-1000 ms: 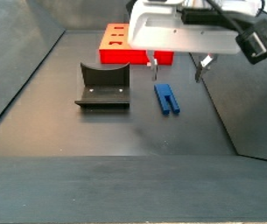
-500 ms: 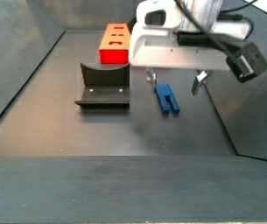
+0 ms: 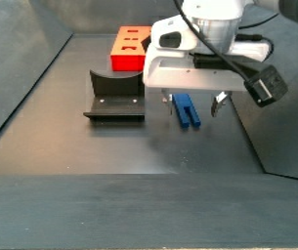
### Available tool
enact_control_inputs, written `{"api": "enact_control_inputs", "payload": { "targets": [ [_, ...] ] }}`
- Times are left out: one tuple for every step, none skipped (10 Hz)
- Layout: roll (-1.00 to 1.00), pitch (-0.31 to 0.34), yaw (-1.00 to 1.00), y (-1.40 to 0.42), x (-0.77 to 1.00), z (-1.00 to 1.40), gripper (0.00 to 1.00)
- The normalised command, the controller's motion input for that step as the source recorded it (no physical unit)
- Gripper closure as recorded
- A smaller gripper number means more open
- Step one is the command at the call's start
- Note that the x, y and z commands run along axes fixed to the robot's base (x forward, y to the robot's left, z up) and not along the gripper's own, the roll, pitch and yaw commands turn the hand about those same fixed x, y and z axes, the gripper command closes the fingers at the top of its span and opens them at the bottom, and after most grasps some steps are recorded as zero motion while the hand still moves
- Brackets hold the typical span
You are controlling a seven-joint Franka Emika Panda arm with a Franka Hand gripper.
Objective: Pick up the square-circle object. Move up. Rotate the square-circle object. Place the square-circle object on the fixture. Regrasp the square-circle object. Move to above the board. Insert the square-circle object.
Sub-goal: Rotate the square-circle object, then move up.
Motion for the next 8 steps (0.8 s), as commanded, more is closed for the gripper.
{"api": "enact_control_inputs", "payload": {
  "targets": [
    [-0.16,-0.102,0.01,0.02,0.04,-0.35,0.00],
    [-0.16,-0.110,0.00,0.02,0.03,-0.31,0.00],
    [-0.17,-0.125,0.00,0.02,0.03,-0.22,0.00],
    [0.00,0.000,0.00,0.00,0.00,0.00,1.00],
    [0.00,0.000,0.00,0.00,0.00,0.83,1.00],
    [0.00,0.008,0.00,0.00,-0.01,0.82,1.00],
    [0.01,0.031,-0.01,0.00,-0.03,0.69,1.00],
    [0.02,0.046,-0.01,0.00,-0.02,0.62,1.00]
  ]
}}
